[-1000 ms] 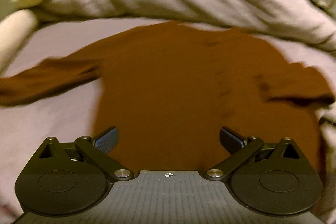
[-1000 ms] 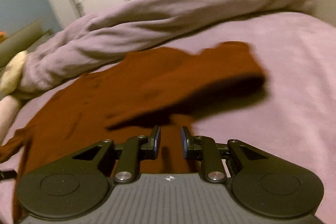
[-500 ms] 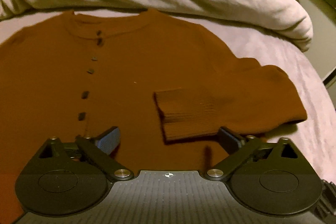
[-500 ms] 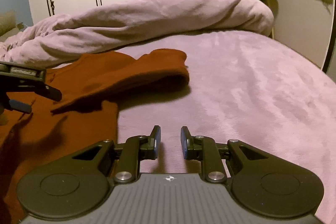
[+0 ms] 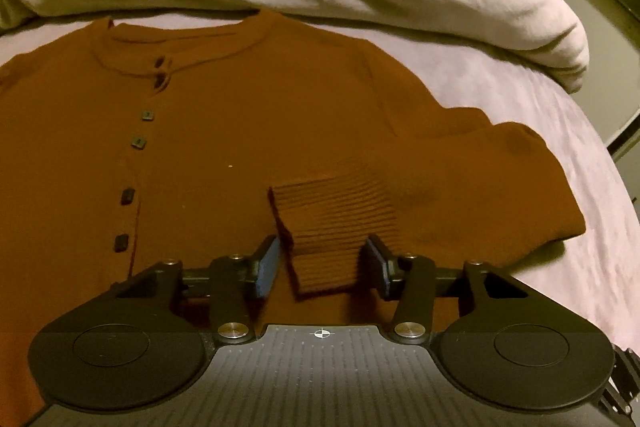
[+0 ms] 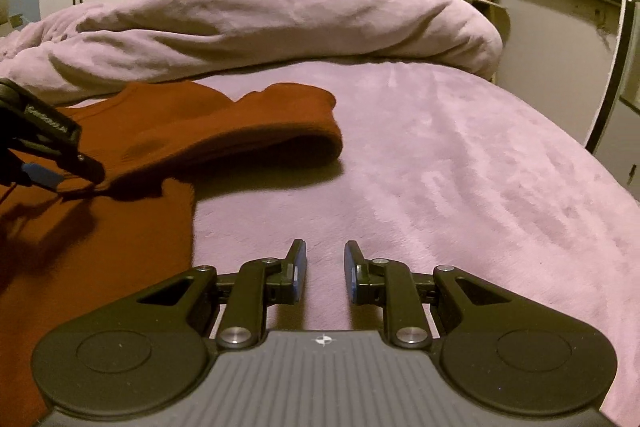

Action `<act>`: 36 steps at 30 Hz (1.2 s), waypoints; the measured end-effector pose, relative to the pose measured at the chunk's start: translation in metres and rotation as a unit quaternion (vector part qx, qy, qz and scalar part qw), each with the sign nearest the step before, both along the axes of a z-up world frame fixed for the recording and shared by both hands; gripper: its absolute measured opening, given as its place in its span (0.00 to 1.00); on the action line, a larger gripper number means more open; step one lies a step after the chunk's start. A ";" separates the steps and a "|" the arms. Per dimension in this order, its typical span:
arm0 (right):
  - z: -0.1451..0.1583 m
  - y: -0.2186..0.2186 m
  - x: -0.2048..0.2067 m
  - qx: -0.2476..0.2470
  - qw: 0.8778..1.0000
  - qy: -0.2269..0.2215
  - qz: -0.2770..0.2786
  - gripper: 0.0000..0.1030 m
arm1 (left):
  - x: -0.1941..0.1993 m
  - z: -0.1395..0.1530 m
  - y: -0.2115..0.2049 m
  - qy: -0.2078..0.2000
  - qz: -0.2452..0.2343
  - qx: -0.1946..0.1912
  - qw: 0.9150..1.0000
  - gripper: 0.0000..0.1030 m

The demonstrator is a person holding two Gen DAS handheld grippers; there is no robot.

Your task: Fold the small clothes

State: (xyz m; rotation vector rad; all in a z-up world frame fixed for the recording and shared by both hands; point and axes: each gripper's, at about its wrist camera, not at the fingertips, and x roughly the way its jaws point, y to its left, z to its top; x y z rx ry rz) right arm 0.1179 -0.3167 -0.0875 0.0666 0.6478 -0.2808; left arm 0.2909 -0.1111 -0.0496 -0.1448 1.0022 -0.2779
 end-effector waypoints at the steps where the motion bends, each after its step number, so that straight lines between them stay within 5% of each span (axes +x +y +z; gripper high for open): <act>1: 0.000 0.000 0.001 -0.006 1.000 0.001 -0.004 0.19 | 0.000 0.000 0.000 0.000 0.000 0.000 1.000 0.48; 4: -0.001 -0.001 0.002 -0.019 1.000 0.003 -0.011 0.19 | 0.001 0.000 -0.002 -0.006 -0.005 0.005 1.000 0.45; 14: -0.002 -0.001 0.004 -0.029 0.999 0.005 -0.015 0.26 | 0.003 0.000 -0.003 -0.015 -0.018 -0.008 1.000 0.09; 20: 0.002 -0.001 0.004 -0.030 0.999 0.005 -0.015 0.28 | 0.003 0.021 0.013 -0.050 -0.016 -0.034 0.998 0.07; 25: 0.013 0.005 0.004 -0.033 0.999 -0.005 -0.008 0.30 | 0.003 0.051 0.061 -0.104 0.012 -0.018 0.994 0.07; 30: 0.026 0.018 0.004 -0.023 0.999 -0.019 0.017 0.32 | 0.011 0.060 0.138 -0.127 0.092 0.051 0.986 0.06; 36: 0.032 0.056 0.018 -0.015 0.996 -0.017 0.086 0.35 | 0.013 0.032 0.202 -0.087 0.158 0.098 0.979 0.06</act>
